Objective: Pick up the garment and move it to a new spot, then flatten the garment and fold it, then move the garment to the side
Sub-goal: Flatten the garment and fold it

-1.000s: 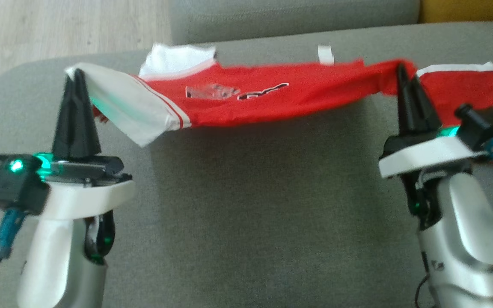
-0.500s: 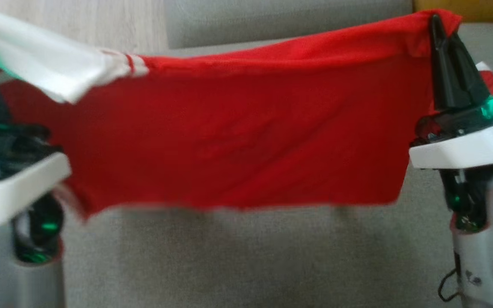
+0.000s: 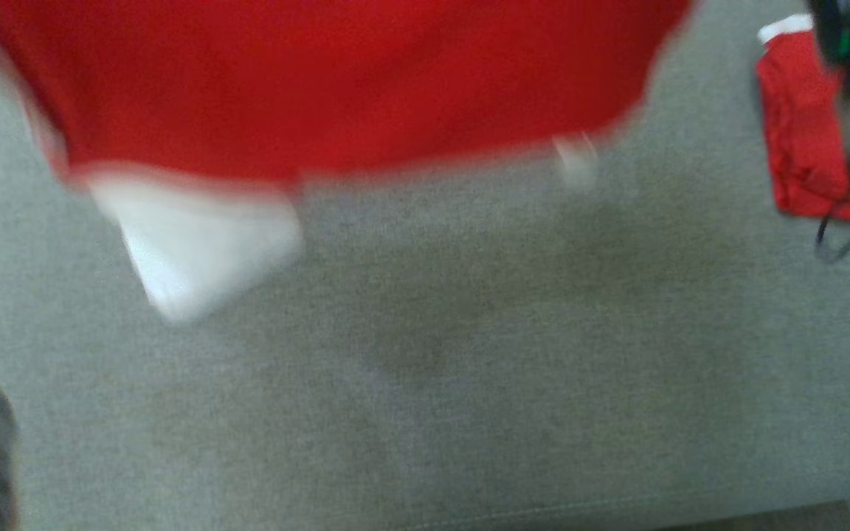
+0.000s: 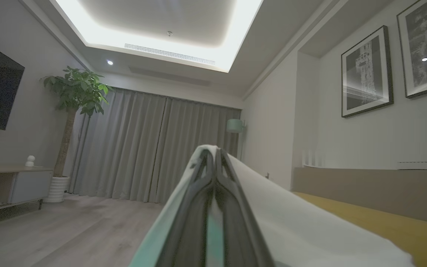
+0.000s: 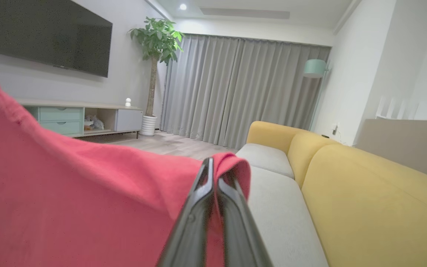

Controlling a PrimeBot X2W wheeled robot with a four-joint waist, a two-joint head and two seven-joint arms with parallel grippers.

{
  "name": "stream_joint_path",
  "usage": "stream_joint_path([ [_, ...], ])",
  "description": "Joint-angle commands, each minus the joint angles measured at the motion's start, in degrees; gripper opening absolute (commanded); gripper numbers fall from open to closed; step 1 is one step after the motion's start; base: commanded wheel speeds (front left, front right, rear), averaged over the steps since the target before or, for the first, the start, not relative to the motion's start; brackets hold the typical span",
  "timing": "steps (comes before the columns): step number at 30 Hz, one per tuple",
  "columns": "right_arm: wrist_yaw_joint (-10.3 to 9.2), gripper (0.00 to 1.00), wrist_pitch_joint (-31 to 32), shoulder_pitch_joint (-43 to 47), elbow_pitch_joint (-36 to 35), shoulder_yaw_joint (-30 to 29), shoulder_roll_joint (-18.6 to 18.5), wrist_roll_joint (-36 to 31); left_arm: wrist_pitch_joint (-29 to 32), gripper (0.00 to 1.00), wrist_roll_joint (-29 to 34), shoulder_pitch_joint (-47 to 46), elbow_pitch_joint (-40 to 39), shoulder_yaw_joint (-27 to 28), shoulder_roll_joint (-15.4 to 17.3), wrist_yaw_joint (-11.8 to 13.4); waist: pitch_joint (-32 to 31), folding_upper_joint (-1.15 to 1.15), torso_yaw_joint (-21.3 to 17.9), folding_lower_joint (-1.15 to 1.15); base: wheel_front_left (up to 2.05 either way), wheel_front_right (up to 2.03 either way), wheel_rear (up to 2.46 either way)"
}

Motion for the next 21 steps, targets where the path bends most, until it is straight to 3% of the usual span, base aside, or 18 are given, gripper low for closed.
stream_joint_path([
  [1,-0.04,0.00,-1.48,-2.87,1.48,2.31,0.12,0.37,-0.89,0.00,1.10,-4.91,0.79,1.61,3.85,0.42,2.98,0.00,0.32,-0.03,0.00,0.00,0.00],
  [6,-0.04,0.00,-11.95,-19.17,19.11,4.12,0.28,-2.39,-7.37,0.00,3.54,-20.99,16.54,0.39,4.61,0.40,5.23,0.00,1.57,-0.03,0.00,0.00,0.00],
  [10,-0.04,0.00,-17.83,-24.16,29.77,3.51,1.27,-4.86,-10.94,0.00,4.15,-26.19,24.69,-1.83,3.39,-1.32,5.50,0.00,3.06,-0.03,0.00,0.00,0.00],
  [15,-0.04,0.00,-20.23,-21.11,39.27,6.42,1.46,-6.51,-12.77,0.00,4.60,-22.64,29.90,-5.62,2.27,-3.28,4.81,0.00,4.30,-0.03,0.00,0.00,0.00],
  [21,-0.04,0.00,-20.56,-11.67,47.06,10.64,0.58,-2.49,-13.37,0.00,6.47,-8.32,30.39,-11.36,1.82,-3.88,2.69,0.00,5.92,-0.03,0.00,0.00,0.00],
])
